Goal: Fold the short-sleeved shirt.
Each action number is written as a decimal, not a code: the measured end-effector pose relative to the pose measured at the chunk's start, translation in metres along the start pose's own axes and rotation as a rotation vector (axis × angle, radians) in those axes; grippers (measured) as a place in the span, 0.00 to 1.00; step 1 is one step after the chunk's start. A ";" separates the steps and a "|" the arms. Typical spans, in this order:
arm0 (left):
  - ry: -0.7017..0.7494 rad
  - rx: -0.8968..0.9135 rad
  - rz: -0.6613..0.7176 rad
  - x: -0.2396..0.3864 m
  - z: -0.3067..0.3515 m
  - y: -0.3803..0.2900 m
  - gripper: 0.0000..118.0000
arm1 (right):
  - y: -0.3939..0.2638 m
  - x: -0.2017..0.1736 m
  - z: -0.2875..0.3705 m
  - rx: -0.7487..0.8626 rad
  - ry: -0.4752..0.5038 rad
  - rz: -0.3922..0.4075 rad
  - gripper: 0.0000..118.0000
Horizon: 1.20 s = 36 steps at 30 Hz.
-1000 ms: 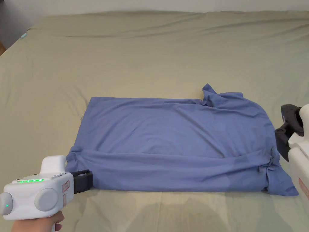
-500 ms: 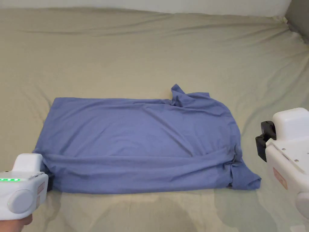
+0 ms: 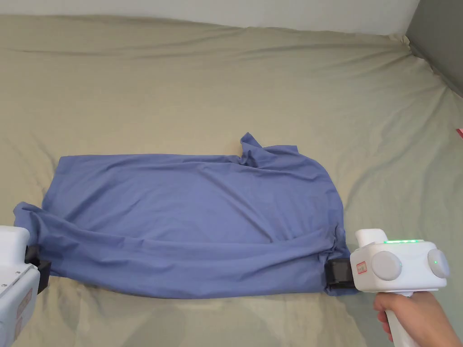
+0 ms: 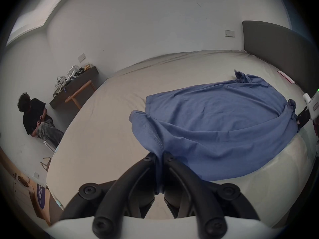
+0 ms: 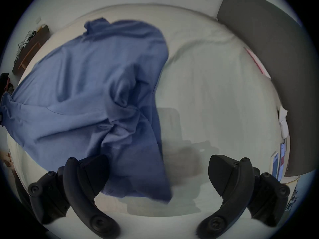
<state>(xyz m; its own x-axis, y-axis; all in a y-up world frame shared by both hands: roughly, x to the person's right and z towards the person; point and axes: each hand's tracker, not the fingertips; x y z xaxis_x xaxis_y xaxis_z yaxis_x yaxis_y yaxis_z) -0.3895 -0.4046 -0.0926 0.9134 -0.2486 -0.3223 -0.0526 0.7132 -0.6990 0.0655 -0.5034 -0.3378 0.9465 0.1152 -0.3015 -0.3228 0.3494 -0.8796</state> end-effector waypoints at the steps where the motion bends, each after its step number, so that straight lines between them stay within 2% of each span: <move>1: 0.000 -0.007 0.002 0.000 0.000 -0.001 0.05 | 0.000 0.000 0.006 0.031 0.000 -0.033 0.94; 2: 0.000 -0.014 0.001 -0.001 -0.003 -0.003 0.05 | 0.001 -0.002 0.009 0.027 -0.002 -0.024 0.83; 3: 0.004 -0.020 -0.004 -0.001 -0.005 -0.004 0.05 | 0.000 -0.004 0.012 0.032 0.011 -0.012 0.65; 4: 0.006 -0.024 -0.009 -0.001 -0.006 -0.006 0.05 | 0.000 -0.007 0.016 0.046 0.075 -0.016 0.40; 5: 0.006 -0.030 -0.013 -0.001 -0.006 -0.007 0.05 | 0.001 -0.011 0.021 0.048 0.134 -0.028 0.26; 6: 0.005 -0.037 -0.012 -0.006 -0.016 -0.012 0.05 | 0.002 -0.018 0.024 0.047 0.099 -0.002 0.09; 7: 0.003 -0.043 -0.011 -0.006 -0.017 -0.013 0.05 | 0.002 -0.023 0.026 0.053 0.045 0.068 0.09; 8: -0.002 -0.048 -0.009 -0.008 -0.018 -0.014 0.05 | 0.002 -0.027 0.027 0.069 0.128 0.102 0.09; 9: -0.003 -0.053 -0.007 -0.009 -0.019 -0.014 0.05 | 0.003 -0.029 0.027 0.040 0.041 0.102 0.09; 10: -0.007 -0.058 -0.004 -0.010 -0.018 -0.013 0.05 | 0.003 -0.028 0.031 0.048 0.056 0.107 0.09; 19: -0.036 -0.037 -0.001 -0.030 0.021 -0.006 0.05 | -0.012 0.008 0.132 0.137 0.146 0.071 0.09; 24: -0.058 -0.049 -0.020 -0.043 0.049 -0.018 0.05 | -0.046 0.020 0.169 0.110 0.184 0.047 0.09; 27: -0.090 -0.111 -0.042 -0.044 0.051 -0.038 0.05 | -0.070 0.028 0.165 0.057 0.205 -0.005 0.09; 30: -0.116 -0.212 -0.082 -0.036 0.040 -0.066 0.05 | -0.095 0.027 0.142 -0.002 0.202 -0.020 0.09; 34: -0.125 -0.304 -0.134 -0.023 0.018 -0.097 0.05 | -0.116 0.018 0.100 -0.072 0.163 -0.002 0.09; 36: -0.137 -0.350 -0.097 -0.021 0.005 -0.107 0.05 | -0.121 0.013 0.082 -0.084 0.149 0.011 0.09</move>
<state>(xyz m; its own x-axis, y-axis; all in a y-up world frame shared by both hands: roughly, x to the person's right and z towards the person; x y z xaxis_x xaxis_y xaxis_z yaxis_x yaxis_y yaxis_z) -0.4014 -0.4726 -0.0082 0.9650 -0.1975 -0.1726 -0.0764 0.4178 -0.9053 0.1168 -0.4678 -0.2052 0.9339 -0.0231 -0.3567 -0.3378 0.2690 -0.9020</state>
